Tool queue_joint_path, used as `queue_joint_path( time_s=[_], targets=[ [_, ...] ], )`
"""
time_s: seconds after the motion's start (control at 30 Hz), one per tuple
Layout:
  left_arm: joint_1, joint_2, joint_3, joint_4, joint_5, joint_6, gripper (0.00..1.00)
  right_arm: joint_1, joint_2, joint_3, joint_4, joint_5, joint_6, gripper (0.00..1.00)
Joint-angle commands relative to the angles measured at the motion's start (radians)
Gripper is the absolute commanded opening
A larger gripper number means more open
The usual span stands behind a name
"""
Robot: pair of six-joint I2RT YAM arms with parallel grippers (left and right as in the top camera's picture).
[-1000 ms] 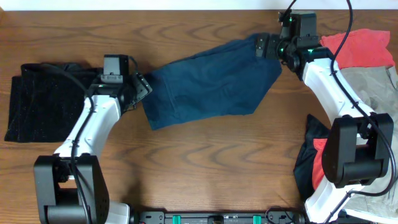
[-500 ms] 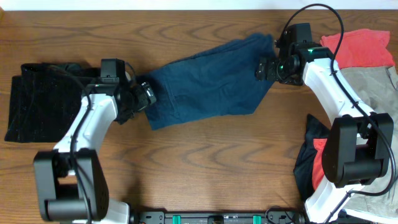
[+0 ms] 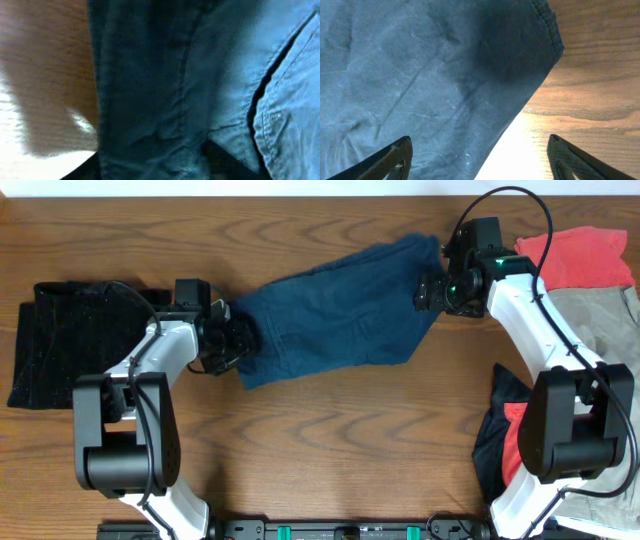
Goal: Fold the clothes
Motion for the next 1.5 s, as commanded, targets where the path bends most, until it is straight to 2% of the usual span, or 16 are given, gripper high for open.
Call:
queue_joint_path(
  time_s=[0.0, 0.1, 0.17, 0.27, 0.33, 0.4, 0.43, 0.5, 0.6, 0.93, 1.17, 1.4, 1.47],
  targets=[
    [-0.007, 0.03, -0.014, -0.01, 0.026, 0.027, 0.28, 0.027, -0.033, 0.012, 0.001, -0.003, -0.013, 0.82],
    [-0.006, 0.029, -0.013, -0.01, 0.025, 0.029, 0.06, 0.045, -0.033, 0.012, 0.014, -0.004, -0.023, 0.82],
    [-0.006, 0.027, -0.012, -0.021, 0.022, 0.03, 0.06, 0.061, -0.033, 0.012, 0.027, -0.004, -0.03, 0.8],
    [-0.006, 0.019, 0.013, -0.102, -0.041, 0.03, 0.06, 0.088, -0.033, 0.012, 0.038, -0.004, -0.039, 0.68],
    [-0.006, 0.0, 0.043, -0.183, -0.084, 0.047, 0.06, 0.106, -0.033, 0.012, 0.037, -0.005, -0.043, 0.48],
    [-0.006, -0.034, 0.077, -0.269, -0.116, 0.055, 0.06, 0.126, -0.032, 0.01, 0.037, -0.008, -0.042, 0.21],
    [-0.006, -0.057, 0.097, -0.315, -0.134, 0.055, 0.06, 0.135, -0.031, 0.01, 0.037, -0.008, -0.042, 0.13],
    [-0.006, -0.109, 0.131, -0.393, -0.149, 0.055, 0.06, 0.159, -0.024, 0.01, 0.036, -0.018, -0.043, 0.05],
    [-0.006, -0.21, 0.167, -0.462, -0.148, 0.054, 0.06, 0.198, -0.006, 0.01, 0.037, -0.096, -0.067, 0.04],
    [-0.021, -0.502, 0.169, -0.485, -0.145, 0.047, 0.06, 0.402, 0.15, 0.01, 0.085, -0.332, -0.075, 0.04],
    [-0.087, -0.527, 0.168, -0.485, -0.145, 0.047, 0.06, 0.572, 0.284, 0.01, 0.268, -0.482, -0.024, 0.04],
    [-0.153, -0.527, 0.168, -0.437, -0.145, 0.047, 0.06, 0.66, 0.305, 0.011, 0.332, -0.366, -0.023, 0.05],
    [-0.153, -0.527, 0.168, -0.417, -0.145, 0.047, 0.06, 0.656, 0.301, 0.013, 0.332, -0.364, -0.024, 0.15]
  ],
)
